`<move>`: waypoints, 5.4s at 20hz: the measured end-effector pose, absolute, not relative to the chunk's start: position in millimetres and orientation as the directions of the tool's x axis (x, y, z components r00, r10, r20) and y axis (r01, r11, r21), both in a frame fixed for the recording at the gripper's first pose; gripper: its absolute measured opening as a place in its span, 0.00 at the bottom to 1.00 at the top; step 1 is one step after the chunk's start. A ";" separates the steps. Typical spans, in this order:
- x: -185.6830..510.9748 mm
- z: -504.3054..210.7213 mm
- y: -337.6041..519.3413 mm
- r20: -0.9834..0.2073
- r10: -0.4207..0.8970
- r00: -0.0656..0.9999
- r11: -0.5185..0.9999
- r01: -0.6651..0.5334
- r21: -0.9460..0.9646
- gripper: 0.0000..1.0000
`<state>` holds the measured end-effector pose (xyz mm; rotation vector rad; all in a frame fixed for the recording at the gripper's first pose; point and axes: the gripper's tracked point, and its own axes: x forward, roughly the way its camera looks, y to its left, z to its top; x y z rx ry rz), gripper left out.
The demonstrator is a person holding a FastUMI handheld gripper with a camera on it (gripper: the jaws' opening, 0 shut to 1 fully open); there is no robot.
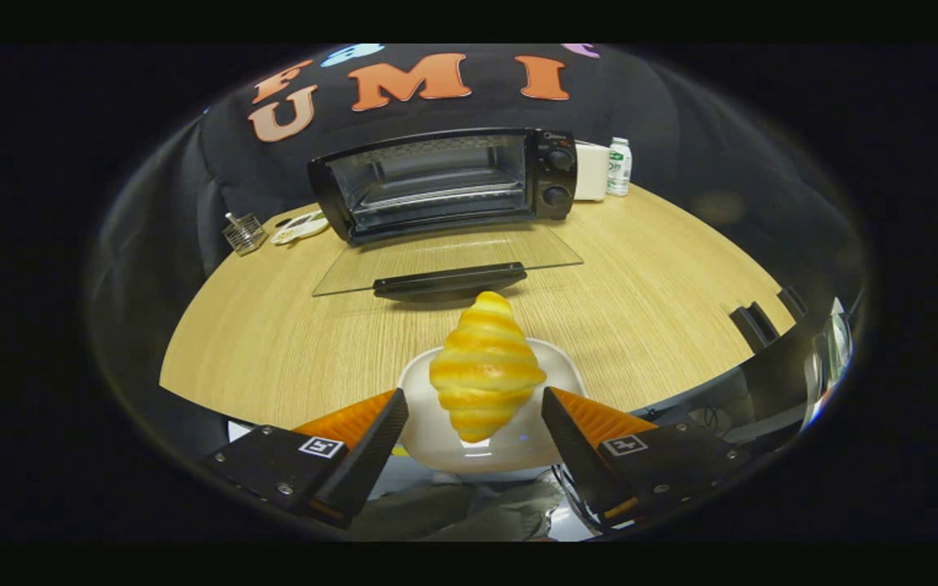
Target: Open the toaster oven, put the food inside, and close the toaster oven door.
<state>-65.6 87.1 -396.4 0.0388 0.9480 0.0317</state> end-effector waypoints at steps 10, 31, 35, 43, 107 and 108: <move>-61.1 -421.5 82.7 -0.831 0.021 0.556 0.997 0.050 0.058 0.97; 19.4 -305.0 94.9 -0.718 0.131 0.684 0.991 -0.061 0.123 0.53; 67.4 -298.7 103.7 -0.708 0.130 0.694 0.991 -0.104 0.080 0.53; 148.4 -324.6 131.9 -0.760 0.141 0.634 0.989 -0.129 0.077 0.53; 54.9 -412.5 118.2 -0.762 0.137 0.633 0.990 -0.055 0.132 0.99; 56.0 -407.1 118.2 -0.757 0.135 0.639 0.990 -0.053 0.132 0.99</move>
